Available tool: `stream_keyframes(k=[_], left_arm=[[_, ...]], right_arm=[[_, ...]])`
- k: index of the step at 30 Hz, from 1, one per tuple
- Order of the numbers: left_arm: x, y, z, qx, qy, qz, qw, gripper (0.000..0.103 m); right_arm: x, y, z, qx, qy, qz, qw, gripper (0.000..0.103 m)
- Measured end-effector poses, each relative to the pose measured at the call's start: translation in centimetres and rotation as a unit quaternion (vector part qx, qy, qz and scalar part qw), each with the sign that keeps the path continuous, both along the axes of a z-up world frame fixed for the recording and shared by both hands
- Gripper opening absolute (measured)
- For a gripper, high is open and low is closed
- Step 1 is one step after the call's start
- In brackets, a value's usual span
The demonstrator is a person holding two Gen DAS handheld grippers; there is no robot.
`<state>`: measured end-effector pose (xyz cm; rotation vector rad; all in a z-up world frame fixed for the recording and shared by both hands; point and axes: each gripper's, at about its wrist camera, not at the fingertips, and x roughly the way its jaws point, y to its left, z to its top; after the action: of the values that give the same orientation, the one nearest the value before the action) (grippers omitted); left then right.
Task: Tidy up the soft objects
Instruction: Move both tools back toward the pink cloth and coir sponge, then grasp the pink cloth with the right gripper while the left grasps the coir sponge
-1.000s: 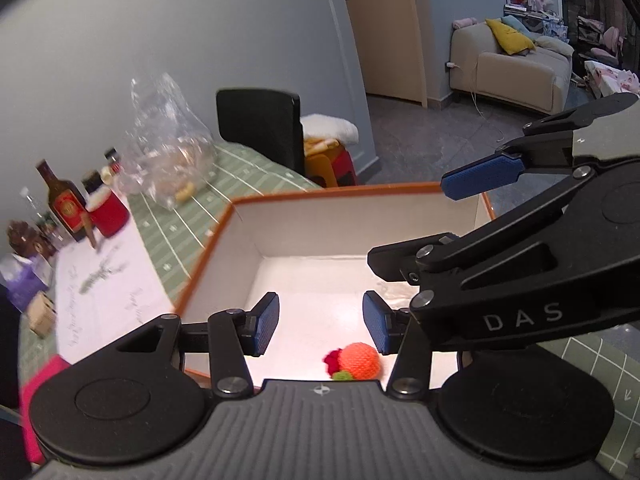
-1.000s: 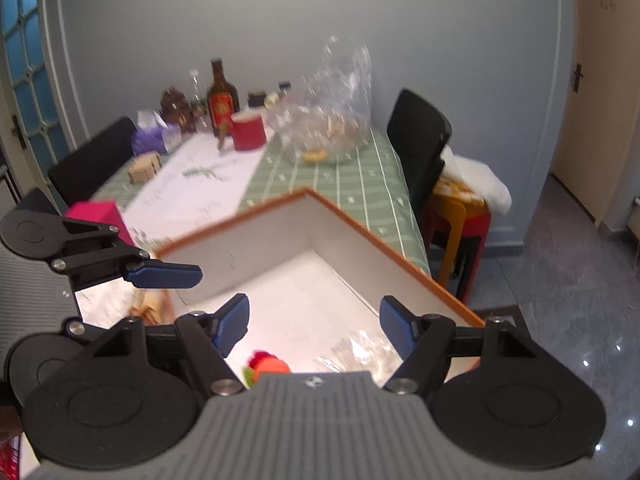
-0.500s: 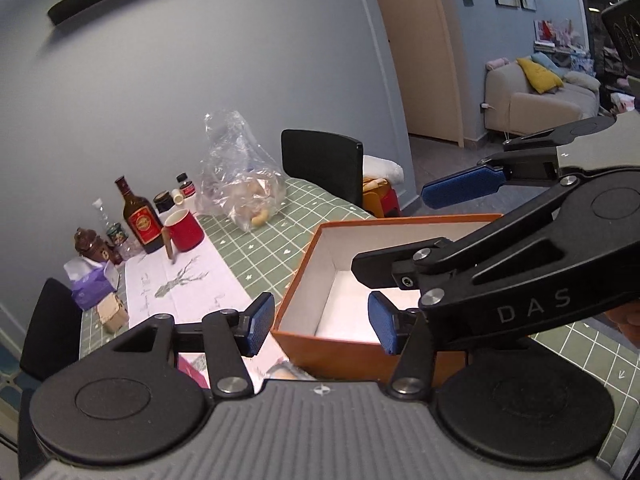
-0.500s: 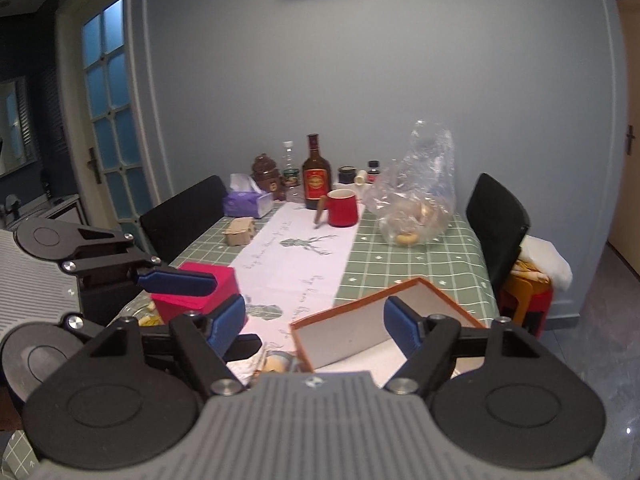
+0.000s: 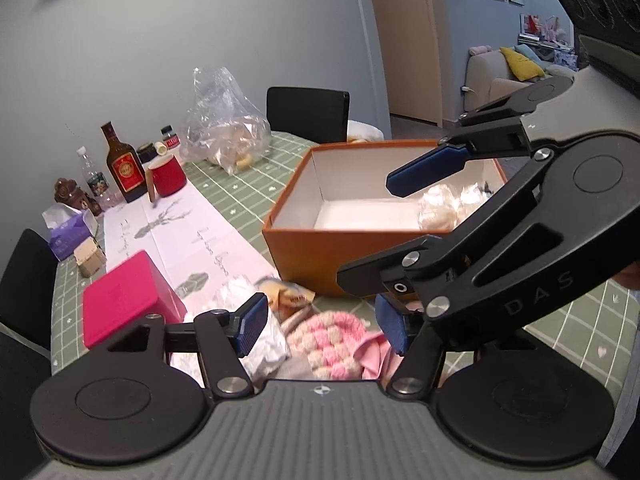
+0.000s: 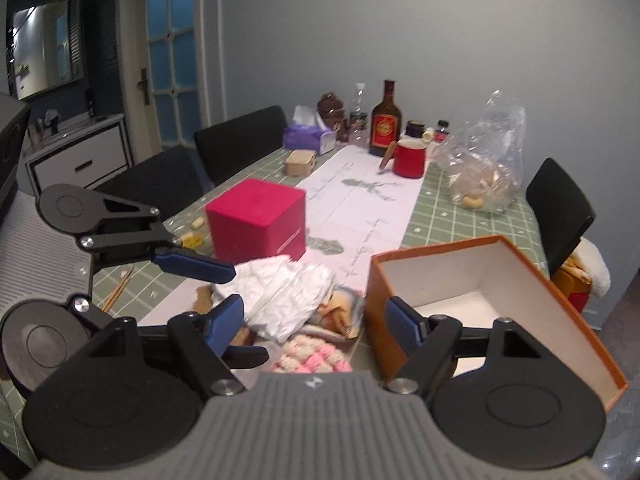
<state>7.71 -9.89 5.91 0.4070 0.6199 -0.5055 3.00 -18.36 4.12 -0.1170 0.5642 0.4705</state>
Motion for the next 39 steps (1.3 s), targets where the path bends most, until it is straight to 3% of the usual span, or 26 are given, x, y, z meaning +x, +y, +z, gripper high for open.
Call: stream_keyframes(k=[6, 11, 17, 23, 29, 37, 39], left_arm=[[1.4, 3.8, -3.6, 0.004, 0.024, 0.028, 0.9993, 0.074], [3.8, 8.1, -6.0, -0.025, 0.053, 0.093, 0.994, 0.074], [4.6, 10.5, -7.5, -0.034, 0.063, 0.119, 0.9903, 0.078], [5.1, 11.1, -9.8, -0.014, 0.071, 0.129, 0.9889, 0.081], [5.3, 10.7, -10.6, -0.04, 0.104, 0.121, 0.9864, 0.083], [5.1, 9.9, -10.5, -0.04, 0.11, 0.106, 0.9874, 0.084], [5.2, 10.0, -10.4, -0.045, 0.113, 0.111, 0.9864, 0.084]], right_arm=[[0.9, 1.9, -3.8, -0.022, 0.034, 0.019, 0.999, 0.078], [2.3, 3.3, -7.5, -0.066, 0.06, 0.024, 0.996, 0.078], [3.6, 3.8, -10.3, -0.083, 0.084, 0.033, 0.992, 0.079], [3.7, 3.3, -11.2, -0.087, 0.089, 0.04, 0.991, 0.083], [4.8, 2.3, -12.7, -0.098, 0.107, 0.013, 0.989, 0.084], [5.3, 2.3, -15.6, -0.125, 0.108, 0.013, 0.986, 0.085], [5.9, 1.8, -15.9, -0.105, 0.125, 0.008, 0.987, 0.078]])
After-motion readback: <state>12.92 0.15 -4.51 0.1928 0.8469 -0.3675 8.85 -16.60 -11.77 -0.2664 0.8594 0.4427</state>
